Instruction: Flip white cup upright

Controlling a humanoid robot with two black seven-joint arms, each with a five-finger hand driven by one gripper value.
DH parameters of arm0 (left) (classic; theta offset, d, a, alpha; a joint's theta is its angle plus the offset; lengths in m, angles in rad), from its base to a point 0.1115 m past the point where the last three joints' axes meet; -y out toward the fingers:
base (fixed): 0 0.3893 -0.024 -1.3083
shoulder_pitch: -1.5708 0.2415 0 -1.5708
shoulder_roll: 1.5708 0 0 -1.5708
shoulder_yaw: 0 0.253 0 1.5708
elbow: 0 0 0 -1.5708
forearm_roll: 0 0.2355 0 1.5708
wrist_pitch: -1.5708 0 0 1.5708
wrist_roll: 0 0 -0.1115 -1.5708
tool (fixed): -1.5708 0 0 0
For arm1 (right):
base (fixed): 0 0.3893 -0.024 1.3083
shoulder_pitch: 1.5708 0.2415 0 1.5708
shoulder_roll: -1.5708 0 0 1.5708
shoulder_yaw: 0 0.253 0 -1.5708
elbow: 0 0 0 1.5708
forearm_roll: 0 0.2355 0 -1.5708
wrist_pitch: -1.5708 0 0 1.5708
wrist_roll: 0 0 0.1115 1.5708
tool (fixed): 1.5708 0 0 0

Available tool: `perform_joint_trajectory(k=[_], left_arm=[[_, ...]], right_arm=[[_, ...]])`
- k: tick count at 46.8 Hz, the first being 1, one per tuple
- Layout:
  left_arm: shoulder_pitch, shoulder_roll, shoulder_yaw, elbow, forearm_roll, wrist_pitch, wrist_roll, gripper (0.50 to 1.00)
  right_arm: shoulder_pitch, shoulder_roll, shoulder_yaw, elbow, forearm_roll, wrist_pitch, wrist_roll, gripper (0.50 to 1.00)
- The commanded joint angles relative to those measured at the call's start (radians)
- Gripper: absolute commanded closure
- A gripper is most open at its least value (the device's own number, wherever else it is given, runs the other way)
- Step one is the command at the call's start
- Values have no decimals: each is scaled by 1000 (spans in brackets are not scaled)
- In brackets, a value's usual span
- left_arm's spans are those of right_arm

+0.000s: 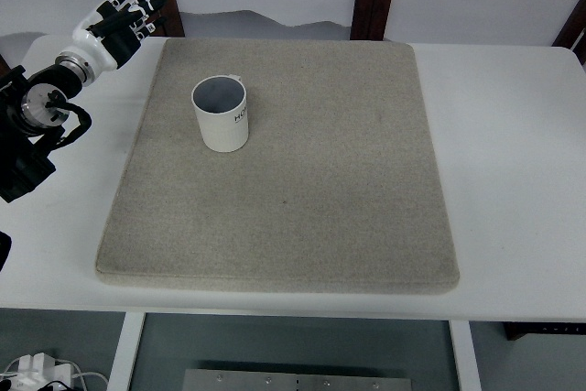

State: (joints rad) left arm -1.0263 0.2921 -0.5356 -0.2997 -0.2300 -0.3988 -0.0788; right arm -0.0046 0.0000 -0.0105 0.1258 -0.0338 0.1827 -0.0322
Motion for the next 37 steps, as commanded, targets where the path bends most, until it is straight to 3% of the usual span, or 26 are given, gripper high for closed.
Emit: perform_joint_trajectory(k=[1, 6, 21, 37], left_arm=[[0, 2, -46, 13, -2, 0, 77, 504], [0, 2, -83, 39, -2, -12, 114, 504], [11, -28, -224, 85, -23, -43, 109, 504], [38, -65, -234, 88, -22, -72, 30, 501]], right_arm=[[0, 0, 1, 0, 0, 0, 0, 548], [0, 0, 1, 0, 0, 0, 0, 548], [0, 0, 1, 0, 0, 0, 0, 548], [0, 0, 1, 0, 0, 0, 0, 548]])
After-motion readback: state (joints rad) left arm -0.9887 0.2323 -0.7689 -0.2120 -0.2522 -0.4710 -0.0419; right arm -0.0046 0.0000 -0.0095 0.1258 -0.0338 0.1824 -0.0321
